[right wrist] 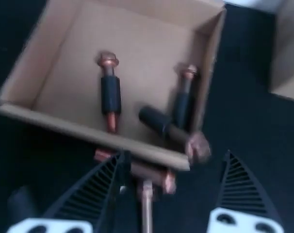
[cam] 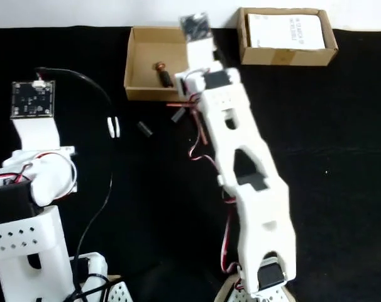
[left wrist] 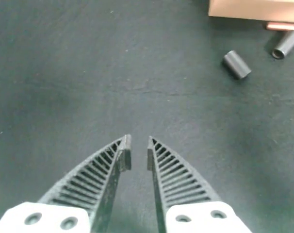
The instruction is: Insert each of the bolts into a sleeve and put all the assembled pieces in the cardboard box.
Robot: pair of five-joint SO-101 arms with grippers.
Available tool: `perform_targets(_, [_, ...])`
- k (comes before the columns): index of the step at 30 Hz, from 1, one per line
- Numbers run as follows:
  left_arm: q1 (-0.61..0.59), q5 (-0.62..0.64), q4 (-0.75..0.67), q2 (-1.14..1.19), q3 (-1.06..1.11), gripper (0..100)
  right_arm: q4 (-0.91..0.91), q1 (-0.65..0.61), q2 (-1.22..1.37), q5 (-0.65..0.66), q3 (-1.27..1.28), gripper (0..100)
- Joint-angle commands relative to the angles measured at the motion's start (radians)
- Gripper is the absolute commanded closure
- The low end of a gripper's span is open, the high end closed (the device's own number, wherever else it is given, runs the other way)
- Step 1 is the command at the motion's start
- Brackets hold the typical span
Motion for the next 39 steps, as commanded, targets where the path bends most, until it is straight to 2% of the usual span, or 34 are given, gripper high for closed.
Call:
perform_targets(1, [-0.013, -0.003, 0.011, -0.005, -0.005, 92, 0.202, 0.005, -0.222, -0.032, -0.163, 71.7])
perform_targets(5, [-0.016, -0.005, 0.018, 0.071, -0.012, 92, 0.295, 0.027, -0.188, -0.048, -0.163, 73.2])
perform_targets(10, [-0.016, -0.006, 0.052, 0.3, -0.062, 92, 0.326, 0.025, -0.065, -0.02, -0.165, 88.8])
perform_targets(12, [-0.016, -0.006, 0.083, 0.383, -0.102, 92, 0.326, 0.024, -0.002, 0.017, -0.17, 91.4])
perform_targets(16, [-0.016, -0.006, 0.095, 0.519, -0.156, 92, 0.305, -0.005, 0.099, -0.009, -0.173, 91.5])
perform_targets(22, [-0.016, -0.005, 0.091, 0.688, -0.191, 92, 0.197, -0.084, 0.186, -0.272, -0.173, 90.9])
perform_targets(27, [-0.016, -0.005, 0.087, 0.756, -0.194, 92, 0.159, -0.107, 0.242, -0.457, -0.173, 78.6])
perform_targets(32, [-0.016, -0.003, 0.087, 0.757, -0.194, 92, 0.148, -0.102, 0.303, -0.494, -0.174, 76.8])
perform_targets(39, [-0.016, -0.003, 0.087, 0.76, -0.194, 92, 0.007, -0.105, 0.349, -0.494, -0.174, 79.6])
